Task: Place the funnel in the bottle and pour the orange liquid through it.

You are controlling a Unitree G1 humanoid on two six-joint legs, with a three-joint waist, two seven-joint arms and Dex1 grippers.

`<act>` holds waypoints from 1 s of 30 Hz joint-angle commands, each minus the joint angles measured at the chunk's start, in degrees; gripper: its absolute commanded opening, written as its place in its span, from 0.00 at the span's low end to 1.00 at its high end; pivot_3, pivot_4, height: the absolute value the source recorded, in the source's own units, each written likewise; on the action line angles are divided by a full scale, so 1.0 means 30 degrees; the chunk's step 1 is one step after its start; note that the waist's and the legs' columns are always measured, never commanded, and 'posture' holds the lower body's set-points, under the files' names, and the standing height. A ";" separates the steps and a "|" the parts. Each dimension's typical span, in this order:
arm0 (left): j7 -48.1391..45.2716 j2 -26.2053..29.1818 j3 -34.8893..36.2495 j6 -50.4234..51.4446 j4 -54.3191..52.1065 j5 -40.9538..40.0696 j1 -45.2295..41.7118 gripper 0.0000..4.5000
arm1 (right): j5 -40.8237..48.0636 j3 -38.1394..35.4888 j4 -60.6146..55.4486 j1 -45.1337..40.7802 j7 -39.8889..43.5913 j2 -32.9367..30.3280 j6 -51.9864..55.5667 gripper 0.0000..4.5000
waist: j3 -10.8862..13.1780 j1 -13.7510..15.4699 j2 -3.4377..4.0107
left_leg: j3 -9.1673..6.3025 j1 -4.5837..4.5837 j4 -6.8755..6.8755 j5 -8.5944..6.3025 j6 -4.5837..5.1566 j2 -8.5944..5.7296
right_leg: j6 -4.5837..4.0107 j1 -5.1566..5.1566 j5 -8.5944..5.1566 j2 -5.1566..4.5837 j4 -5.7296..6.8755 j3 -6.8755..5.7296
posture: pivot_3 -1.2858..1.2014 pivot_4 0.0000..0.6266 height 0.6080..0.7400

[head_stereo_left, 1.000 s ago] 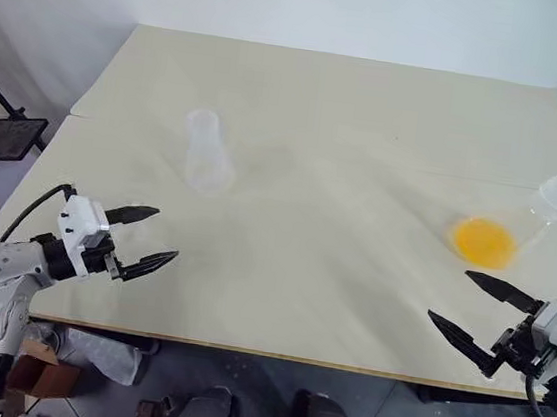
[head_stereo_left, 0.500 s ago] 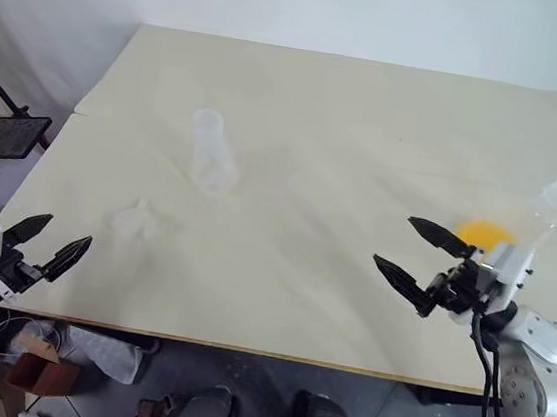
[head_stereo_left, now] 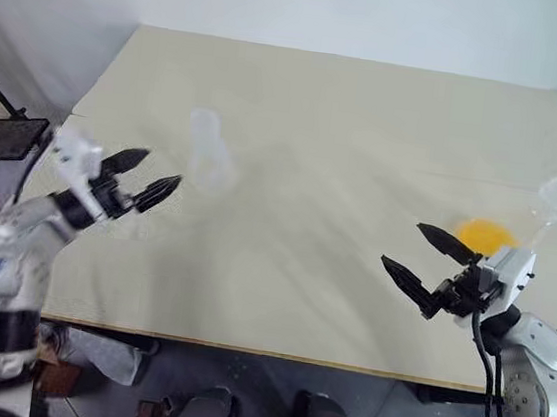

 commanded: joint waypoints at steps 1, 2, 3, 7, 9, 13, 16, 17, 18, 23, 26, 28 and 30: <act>-0.0108 -0.0070 -0.0576 -0.0359 0.1617 0.0783 -0.1247 0.99 | 0.0004 -0.0251 -0.0913 0.0038 -0.0285 0.0088 -0.0370 1.00 | 0.0000 -0.0176 0.0000 | 0.0007 -0.0001 -0.0008 0.0000 0.0000 0.0006 | 0.0000 -0.0004 0.0000 0.0007 -0.0002 -0.0003 | 0.52 0.24 1.00; 0.0176 -0.0410 -0.0947 -0.0531 0.2515 0.1163 -0.2145 0.99 | -0.0003 -0.0287 -0.1047 0.0110 -0.0463 0.0174 -0.0404 1.00 | 0.0001 -0.0214 0.0000 | 0.0007 0.0000 -0.0014 0.0001 0.0000 0.0007 | 0.0000 -0.0008 0.0000 0.0007 -0.0001 -0.0006 | 0.52 0.24 1.00; 0.0368 -0.0654 -0.1209 -0.0721 0.3194 0.1487 -0.2784 0.99 | -0.0007 -0.0317 -0.1139 0.0166 -0.0590 0.0235 -0.0430 1.00 | 0.0002 -0.0211 -0.0002 | 0.0003 -0.0006 -0.0012 0.0001 0.0001 0.0008 | 0.0000 -0.0008 0.0000 0.0006 0.0001 -0.0015 | 0.52 0.24 1.00; 0.0679 -0.1960 -0.2264 -0.1998 0.6648 0.2832 -0.5797 0.99 | -0.0125 -0.0139 -0.1860 0.0729 -0.1138 0.0689 -0.0480 1.00 | 0.0006 0.0126 -0.0011 | -0.0015 -0.0037 0.0045 0.0009 0.0014 -0.0002 | 0.0007 0.0010 0.0003 0.0000 -0.0008 -0.0039 | 0.52 0.24 1.00; 0.0852 -0.2583 -0.2253 -0.2506 0.7808 0.3022 -0.6818 0.99 | -0.0173 -0.0048 -0.2110 0.0823 -0.1400 0.0890 -0.0487 1.00 | 0.0007 0.0217 -0.0015 | -0.0015 -0.0041 0.0053 0.0011 0.0018 -0.0016 | 0.0017 0.0013 0.0009 -0.0010 -0.0007 -0.0033 | 0.52 0.24 1.00; 0.0637 -0.3068 -0.2219 -0.3282 0.9156 0.3385 -0.7705 0.99 | -0.0323 0.0113 -0.2385 0.0951 -0.1725 0.1166 -0.0484 1.00 | 0.0007 0.0194 -0.0016 | -0.0016 -0.0042 0.0050 0.0012 0.0022 -0.0032 | 0.0024 0.0011 0.0012 -0.0021 -0.0005 -0.0034 | 0.52 0.24 1.00; 0.0543 -0.3251 -0.2162 -0.3582 0.9834 0.3490 -0.8190 0.99 | -0.0403 0.0188 -0.2555 0.1106 -0.1911 0.1320 -0.0524 1.00 | 0.0007 0.0178 -0.0015 | -0.0017 -0.0040 0.0044 0.0013 0.0022 -0.0025 | 0.0024 0.0007 0.0012 -0.0012 -0.0004 -0.0039 | 0.52 0.24 1.00; 0.0632 -0.3272 -0.2140 -0.3584 1.0093 0.3563 -0.8361 0.99 | -0.0432 0.0220 -0.2613 0.1182 -0.1956 0.1339 -0.0541 1.00 | 0.0007 0.0179 -0.0015 | -0.0017 -0.0042 0.0046 0.0013 0.0022 -0.0019 | 0.0024 0.0007 0.0012 -0.0007 -0.0006 -0.0039 | 0.52 0.24 1.00; 0.0648 -0.3286 -0.2128 -0.3595 1.0313 0.3615 -0.8489 0.99 | -0.0442 0.0241 -0.2660 0.1248 -0.1997 0.1349 -0.0553 1.00 | 0.0008 0.0182 -0.0016 | -0.0016 -0.0041 0.0049 0.0013 0.0021 -0.0019 | 0.0024 0.0009 0.0012 -0.0007 -0.0004 -0.0039 | 0.52 0.24 1.00; 0.0200 -0.3409 -0.1937 -0.3648 1.0814 0.3482 -0.8818 0.65 | -0.0445 0.0247 -0.2729 0.1439 -0.2176 0.1340 -0.0642 1.00 | 0.0008 0.0191 -0.0016 | -0.0015 -0.0041 0.0051 0.0015 0.0025 -0.0025 | 0.0024 0.0011 0.0012 -0.0014 -0.0002 -0.0037 | 0.52 0.24 1.00; -0.0161 -0.3563 -0.2087 -0.3712 1.0848 0.3594 -0.8926 0.54 | -0.0515 0.0273 -0.2755 0.1713 -0.2266 0.1412 -0.0801 1.00 | 0.0008 0.0238 -0.0017 | -0.0024 -0.0042 0.0055 0.0016 0.0029 -0.0031 | 0.0024 0.0018 0.0012 -0.0021 -0.0004 -0.0040 | 0.52 0.24 1.00; -0.0347 -0.3715 -0.2171 -0.3667 1.0826 0.3658 -0.8931 0.54 | -0.0615 0.0333 -0.2854 0.1948 -0.2289 0.1416 -0.0905 1.00 | 0.0008 0.0233 -0.0017 | -0.0028 -0.0043 0.0057 0.0017 0.0030 -0.0035 | 0.0026 0.0021 0.0012 -0.0022 -0.0004 -0.0040 | 0.52 0.24 1.00; -0.0807 -0.4096 -0.2448 -0.3326 1.0203 0.3511 -0.8976 0.54 | -0.0637 0.0115 -0.3149 0.2296 -0.2518 0.1417 -0.0918 1.00 | 0.0008 0.0241 -0.0017 | -0.0028 -0.0042 0.0055 0.0017 0.0031 -0.0036 | 0.0026 0.0021 0.0013 -0.0022 -0.0003 -0.0040 | 0.52 0.24 1.00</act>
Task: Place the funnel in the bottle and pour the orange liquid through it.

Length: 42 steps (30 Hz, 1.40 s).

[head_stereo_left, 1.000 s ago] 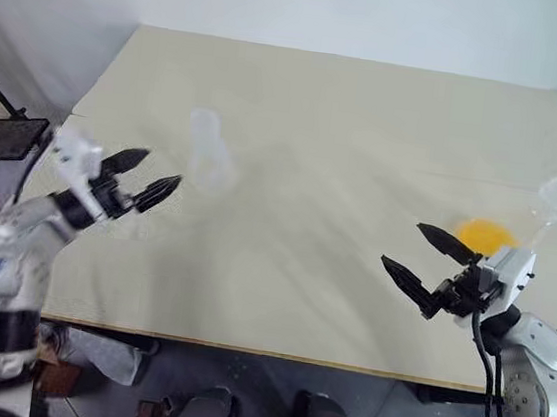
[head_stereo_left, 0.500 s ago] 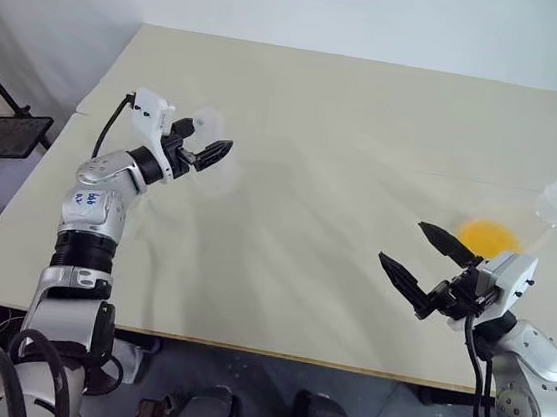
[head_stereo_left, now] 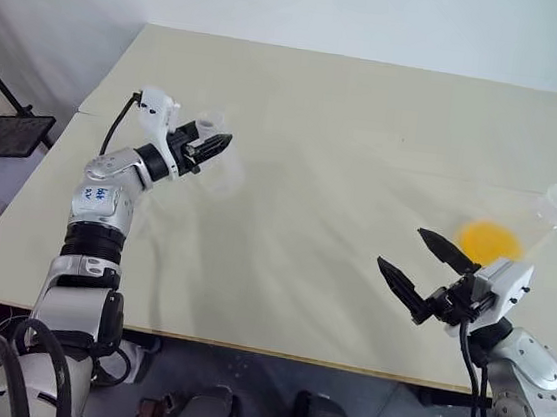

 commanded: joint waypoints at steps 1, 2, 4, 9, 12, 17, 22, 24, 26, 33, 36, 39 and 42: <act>-0.1118 -0.0599 -0.0575 0.0298 -0.1270 -0.0301 -0.0586 0.54 | 0.0036 -0.0636 -0.1346 0.0546 -0.0417 0.0082 -0.0475 1.00 | 0.0000 0.0016 0.0000 | -0.0002 0.0000 0.0000 0.0000 0.0000 0.0000 | 0.0000 0.0000 0.0000 0.0000 0.0000 -0.0001 | 0.52 0.24 1.00; -0.1657 -0.0845 -0.0915 0.0422 -0.1740 -0.0353 -0.0656 0.54 | 0.0071 -0.0876 -0.1522 0.0768 -0.0577 0.0041 -0.0462 1.00 | 0.0000 0.0031 0.0000 | -0.0001 -0.0002 0.0002 0.0000 0.0000 0.0000 | 0.0000 0.0000 0.0000 0.0000 0.0000 0.0000 | 0.52 0.24 1.00; -0.2670 -0.1442 -0.1786 0.0434 -0.2512 -0.0213 -0.0924 0.54 | 0.0179 -0.1483 -0.1927 0.1382 -0.0844 -0.0076 -0.0426 1.00 | 0.0002 0.0081 -0.0004 | -0.0008 -0.0013 0.0007 0.0003 0.0005 -0.0007 | 0.0002 0.0004 0.0001 -0.0005 -0.0003 -0.0001 | 0.52 0.24 1.00; -0.4417 -0.4200 -0.3925 -0.0813 -0.1551 0.0531 -0.2661 0.54 | 0.0300 -0.3442 -0.3365 0.4014 -0.1435 0.0082 -0.0430 1.00 | 0.0005 0.0436 -0.0008 | 0.0004 -0.0034 0.0009 0.0008 0.0015 -0.0030 | 0.0019 0.0007 0.0010 -0.0007 -0.0039 0.0002 | 0.52 0.24 1.00; -0.4887 -0.5381 -0.4768 -0.2236 -0.0007 0.1368 -0.3426 0.54 | 0.0423 -0.4377 -0.4186 0.5639 -0.1737 0.0471 -0.0623 1.00 | 0.0004 0.0440 -0.0009 | 0.0039 -0.0026 -0.0004 0.0009 0.0019 -0.0027 | 0.0021 0.0010 0.0010 0.0001 -0.0061 0.0013 | 0.52 0.24 1.00; -0.5281 -0.7622 -0.5579 -0.4366 0.3346 0.2384 -0.4646 0.54 | 0.0609 -0.6301 -0.5854 0.9525 -0.1945 0.2090 -0.1652 1.00 | 0.0000 0.0463 0.0000 | 0.0111 -0.0008 -0.0044 0.0014 0.0026 0.0006 | 0.0024 0.0006 0.0008 0.0029 -0.0109 0.0035 | 0.52 0.24 1.00; -0.5490 -0.8370 -0.5525 -0.5894 0.5289 0.2946 -0.5117 0.54 | 0.0491 -0.6486 -0.6441 1.0586 -0.2218 0.2794 -0.2160 1.00 | 0.0005 0.0268 -0.0008 | 0.0217 -0.0015 -0.0045 0.0023 0.0061 0.0010 | 0.0025 0.0005 0.0009 0.0015 -0.0204 0.0072 | 0.52 0.24 1.00; -0.5612 -0.8496 -0.5597 -0.6294 0.5734 0.3223 -0.5199 0.54 | 0.0433 -0.6369 -0.6557 1.0606 -0.2349 0.2897 -0.2199 1.00 | 0.0005 0.0270 -0.0007 | 0.0215 -0.0012 -0.0046 0.0023 0.0063 0.0019 | 0.0024 0.0001 0.0009 0.0014 -0.0203 0.0075 | 0.52 0.24 1.00; -0.5805 -0.8497 -0.5659 -0.6512 0.5997 0.3440 -0.5242 0.54 | 0.0396 -0.6195 -0.6660 1.0515 -0.2456 0.2915 -0.2172 1.00 | 0.0005 0.0293 -0.0007 | 0.0208 -0.0011 -0.0047 0.0023 0.0063 0.0021 | 0.0024 -0.0004 0.0008 0.0014 -0.0189 0.0074 | 0.52 0.24 1.00; -0.6814 -0.8247 -0.5053 -0.6047 0.5511 0.2953 -0.5061 1.00 | 0.0426 -0.5523 -0.6851 0.9930 -0.2544 0.2441 -0.1943 1.00 | 0.0004 0.0406 -0.0006 | 0.0207 -0.0018 -0.0037 0.0020 0.0075 0.0016 | 0.0025 -0.0005 0.0009 0.0003 -0.0187 0.0073 | 0.52 0.24 1.00; -0.8388 -0.7071 -0.4217 -0.5645 0.4147 0.1969 -0.4476 1.00 | 0.0539 -0.4885 -0.6271 0.8370 -0.2319 0.1573 -0.1442 1.00 | 0.0004 0.0249 -0.0005 | 0.0217 -0.0023 -0.0023 0.0016 0.0088 0.0014 | 0.0025 -0.0007 0.0009 0.0000 -0.0191 0.0076 | 0.52 0.24 1.00; -0.8523 -0.5421 -0.3452 -0.5713 0.3569 0.1774 -0.3813 1.00 | 0.0689 -0.4206 -0.5564 0.7011 -0.1804 0.0741 -0.0975 1.00 | 0.0001 0.0011 0.0001 | 0.0198 -0.0002 -0.0031 0.0016 0.0085 0.0031 | 0.0023 -0.0014 0.0009 0.0004 -0.0142 0.0067 | 0.52 0.24 1.00; -0.8883 -0.3749 -0.2487 -0.5824 0.2761 0.1198 -0.3111 1.00 | 0.0916 -0.3605 -0.4823 0.5504 -0.1438 0.0070 -0.0497 1.00 | 0.0000 -0.0088 0.0005 | 0.0197 0.0012 -0.0038 0.0016 0.0083 0.0034 | 0.0023 -0.0019 0.0009 0.0003 -0.0113 0.0064 | 0.52 0.24 1.00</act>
